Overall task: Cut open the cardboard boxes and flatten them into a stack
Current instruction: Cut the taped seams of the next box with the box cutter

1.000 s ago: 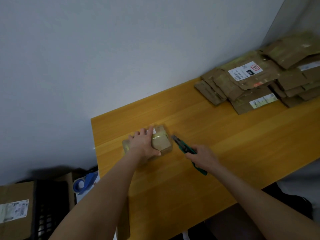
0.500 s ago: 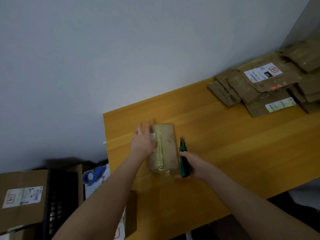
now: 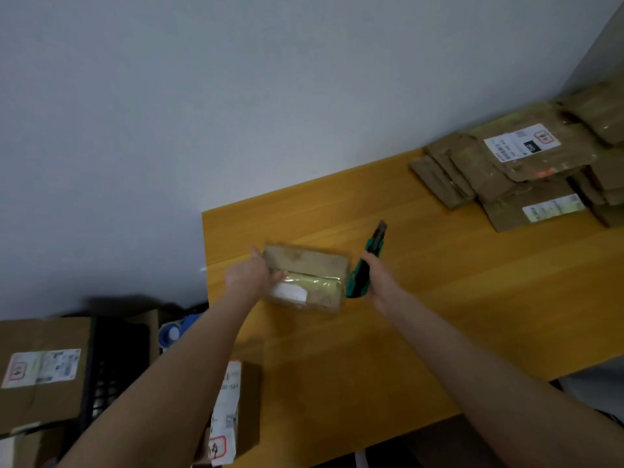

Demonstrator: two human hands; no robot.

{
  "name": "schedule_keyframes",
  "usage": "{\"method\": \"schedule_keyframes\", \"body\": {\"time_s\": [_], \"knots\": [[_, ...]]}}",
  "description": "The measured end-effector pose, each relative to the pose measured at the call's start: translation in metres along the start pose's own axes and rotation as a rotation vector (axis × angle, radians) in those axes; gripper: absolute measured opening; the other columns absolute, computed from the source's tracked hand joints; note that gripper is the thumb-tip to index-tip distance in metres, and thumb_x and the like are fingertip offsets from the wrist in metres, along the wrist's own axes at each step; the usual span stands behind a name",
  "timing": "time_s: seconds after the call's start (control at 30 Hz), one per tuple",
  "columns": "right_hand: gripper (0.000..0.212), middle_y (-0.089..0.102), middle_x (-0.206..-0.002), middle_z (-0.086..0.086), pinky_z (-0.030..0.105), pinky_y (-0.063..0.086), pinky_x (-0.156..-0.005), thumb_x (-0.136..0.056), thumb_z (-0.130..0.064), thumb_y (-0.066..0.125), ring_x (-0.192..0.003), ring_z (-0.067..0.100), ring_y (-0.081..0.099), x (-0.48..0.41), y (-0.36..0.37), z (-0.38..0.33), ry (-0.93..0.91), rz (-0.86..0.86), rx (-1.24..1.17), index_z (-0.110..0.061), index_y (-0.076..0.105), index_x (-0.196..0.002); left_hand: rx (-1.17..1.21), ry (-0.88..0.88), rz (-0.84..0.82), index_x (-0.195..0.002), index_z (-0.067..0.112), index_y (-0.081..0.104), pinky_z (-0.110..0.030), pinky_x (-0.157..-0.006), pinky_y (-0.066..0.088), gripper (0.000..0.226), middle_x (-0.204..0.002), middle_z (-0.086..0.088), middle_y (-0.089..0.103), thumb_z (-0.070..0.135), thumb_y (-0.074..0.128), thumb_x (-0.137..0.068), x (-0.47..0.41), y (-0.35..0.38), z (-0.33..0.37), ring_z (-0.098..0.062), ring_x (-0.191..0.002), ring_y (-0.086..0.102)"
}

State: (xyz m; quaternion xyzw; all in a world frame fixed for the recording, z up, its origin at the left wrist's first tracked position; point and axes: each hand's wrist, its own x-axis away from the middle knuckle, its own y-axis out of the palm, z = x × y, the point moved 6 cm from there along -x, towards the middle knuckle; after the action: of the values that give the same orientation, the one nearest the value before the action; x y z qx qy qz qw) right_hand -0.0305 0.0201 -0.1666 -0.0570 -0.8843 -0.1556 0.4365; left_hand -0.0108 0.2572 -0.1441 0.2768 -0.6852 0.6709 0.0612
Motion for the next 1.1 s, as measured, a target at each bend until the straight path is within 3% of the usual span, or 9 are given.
{"method": "schedule_keyframes", "body": {"time_s": [0.1,0.2,0.3,0.4,0.53,0.7,0.83,0.93,1.1], "knots": [[0.048,0.056,-0.119,0.009,0.038,0.045,-0.097,-0.099,-0.032,0.051,-0.106,0.024,0.056,-0.008,0.011,-0.025,-0.098,-0.019,0.007,-0.007,0.041,-0.138,-0.029,0.011,-0.023,-0.153,0.007,0.002,-0.038,-0.082,0.050,0.100,-0.121,-0.012,0.062,0.068,0.047,-0.087,0.017,0.007,-0.003,-0.029,-0.108,0.061],[0.051,0.052,-0.112,0.005,0.036,0.043,-0.090,-0.098,-0.038,0.050,-0.102,0.022,0.051,-0.012,0.007,-0.031,-0.145,0.075,0.226,-0.007,0.040,-0.137,-0.123,0.069,0.111,-0.153,0.008,0.000,-0.041,-0.094,0.045,0.108,-0.142,-0.014,0.041,0.067,0.057,-0.082,0.028,-0.005,0.008,-0.030,-0.128,0.044],[0.047,0.054,-0.113,0.006,0.035,0.040,-0.081,-0.098,-0.038,0.049,-0.097,0.022,0.051,-0.010,-0.009,-0.027,-0.150,0.143,0.326,-0.008,0.043,-0.133,-0.126,0.294,0.132,-0.154,0.012,-0.007,-0.047,-0.116,0.022,0.120,-0.158,-0.011,0.013,0.070,0.063,-0.075,0.029,-0.009,0.035,-0.031,-0.146,0.013],[0.034,0.056,-0.110,0.009,0.036,0.044,-0.083,-0.099,-0.035,0.048,-0.095,0.024,0.054,-0.005,-0.025,-0.021,-0.146,0.159,0.411,-0.008,0.047,-0.119,-0.159,0.445,0.043,-0.151,0.018,-0.019,-0.054,-0.118,0.005,0.133,-0.162,-0.007,-0.007,0.065,0.073,-0.067,0.028,0.001,0.072,-0.031,-0.149,-0.007],[0.021,0.055,-0.091,0.003,0.033,0.046,-0.073,-0.098,-0.028,0.050,-0.086,0.023,0.057,0.003,-0.039,-0.017,-0.277,0.074,0.645,-0.010,0.049,-0.109,-0.156,0.417,0.010,-0.152,0.019,-0.015,-0.058,-0.117,0.011,0.134,-0.160,-0.008,0.000,0.060,0.079,-0.065,0.017,0.016,0.092,-0.034,-0.147,0.002],[0.023,0.056,-0.075,-0.001,0.022,0.039,-0.051,-0.097,-0.029,0.050,-0.061,0.011,0.053,0.011,-0.051,-0.007,-0.474,0.002,1.047,-0.024,0.050,-0.120,-0.129,0.421,0.020,-0.154,0.022,-0.006,-0.053,-0.115,0.019,0.129,-0.157,-0.006,0.013,0.054,0.081,-0.064,0.006,0.020,0.090,-0.031,-0.143,0.013],[0.032,0.063,-0.081,0.008,0.021,0.041,-0.047,-0.097,-0.026,0.050,-0.059,0.013,0.054,0.008,-0.046,-0.009,-0.507,-0.044,1.100,-0.021,0.052,-0.128,-0.135,0.423,0.023,-0.154,0.024,-0.006,-0.053,-0.115,0.018,0.129,-0.157,-0.005,0.013,0.053,0.081,-0.063,0.004,0.021,0.092,-0.031,-0.143,0.015],[0.037,0.057,-0.072,-0.001,0.014,0.037,-0.040,-0.095,-0.024,0.052,-0.056,0.009,0.051,0.008,-0.046,-0.017,-0.523,-0.060,1.136,-0.024,0.052,-0.132,-0.126,0.414,0.014,-0.154,0.024,-0.006,-0.052,-0.116,0.017,0.128,-0.157,-0.005,0.011,0.053,0.081,-0.064,0.005,0.020,0.093,-0.031,-0.143,0.014],[0.044,0.059,-0.072,-0.005,0.019,0.035,-0.040,-0.093,-0.030,0.054,-0.053,0.007,0.050,0.010,-0.048,-0.021,-0.539,-0.028,1.293,-0.032,0.049,-0.137,-0.101,0.416,0.024,-0.154,0.024,-0.006,-0.049,-0.116,0.014,0.127,-0.158,-0.005,0.010,0.050,0.082,-0.066,0.007,0.020,0.093,-0.030,-0.144,0.013]]}}
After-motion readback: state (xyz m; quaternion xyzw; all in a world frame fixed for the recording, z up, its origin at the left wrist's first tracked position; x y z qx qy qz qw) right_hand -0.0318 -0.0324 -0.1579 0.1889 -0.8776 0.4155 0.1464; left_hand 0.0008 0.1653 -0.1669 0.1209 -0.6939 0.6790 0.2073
